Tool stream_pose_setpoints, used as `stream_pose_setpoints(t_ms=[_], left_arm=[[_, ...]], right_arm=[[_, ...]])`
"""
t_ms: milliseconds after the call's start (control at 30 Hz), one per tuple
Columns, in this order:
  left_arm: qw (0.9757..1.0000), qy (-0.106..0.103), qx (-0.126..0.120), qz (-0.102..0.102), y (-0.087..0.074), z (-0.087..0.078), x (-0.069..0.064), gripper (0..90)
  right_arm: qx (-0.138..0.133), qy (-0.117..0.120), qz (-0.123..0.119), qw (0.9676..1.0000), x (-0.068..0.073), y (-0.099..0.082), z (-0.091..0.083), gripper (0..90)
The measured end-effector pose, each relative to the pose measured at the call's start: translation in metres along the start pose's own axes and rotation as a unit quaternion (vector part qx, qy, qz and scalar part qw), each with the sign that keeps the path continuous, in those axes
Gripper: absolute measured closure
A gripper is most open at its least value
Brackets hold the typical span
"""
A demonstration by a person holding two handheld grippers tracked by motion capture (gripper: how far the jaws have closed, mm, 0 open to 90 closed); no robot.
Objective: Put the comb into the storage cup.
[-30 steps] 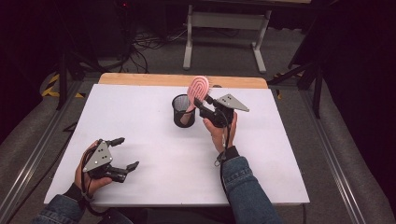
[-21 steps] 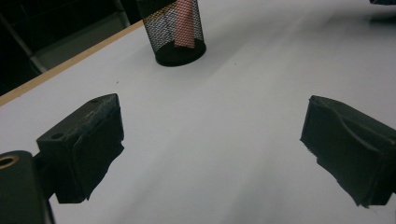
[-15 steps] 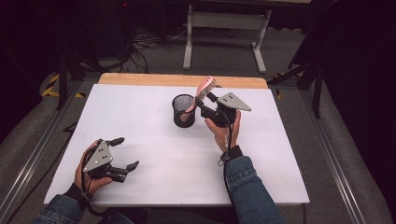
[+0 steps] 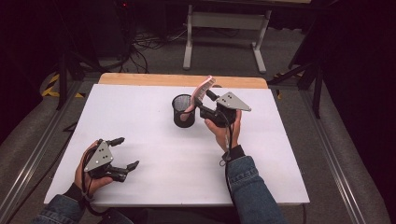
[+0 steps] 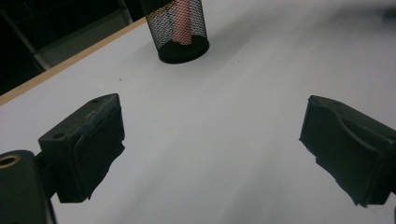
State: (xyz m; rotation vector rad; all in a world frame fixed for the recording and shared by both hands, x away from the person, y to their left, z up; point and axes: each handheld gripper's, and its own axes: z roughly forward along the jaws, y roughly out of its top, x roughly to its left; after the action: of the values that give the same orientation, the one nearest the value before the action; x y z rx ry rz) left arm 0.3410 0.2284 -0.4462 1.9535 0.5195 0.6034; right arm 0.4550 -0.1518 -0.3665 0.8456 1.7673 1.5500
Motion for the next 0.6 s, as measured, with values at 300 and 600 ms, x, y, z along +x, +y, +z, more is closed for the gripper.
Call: stream_pose_setpoints(t_ms=[300, 600], left_arm=[[1.0000, -0.001, 0.002, 0.002, 0.000, 0.000, 0.000, 7.5], [1.0000, -0.002, 0.002, 0.001, 0.000, 0.001, 0.000, 7.4]], right_arm=[[0.013, -0.010, -0.040, 0.9991, 0.003, 0.005, -0.001, 31.4], [0.013, -0.016, -0.079, 0.9966, 0.010, 0.011, -0.012, 23.6]])
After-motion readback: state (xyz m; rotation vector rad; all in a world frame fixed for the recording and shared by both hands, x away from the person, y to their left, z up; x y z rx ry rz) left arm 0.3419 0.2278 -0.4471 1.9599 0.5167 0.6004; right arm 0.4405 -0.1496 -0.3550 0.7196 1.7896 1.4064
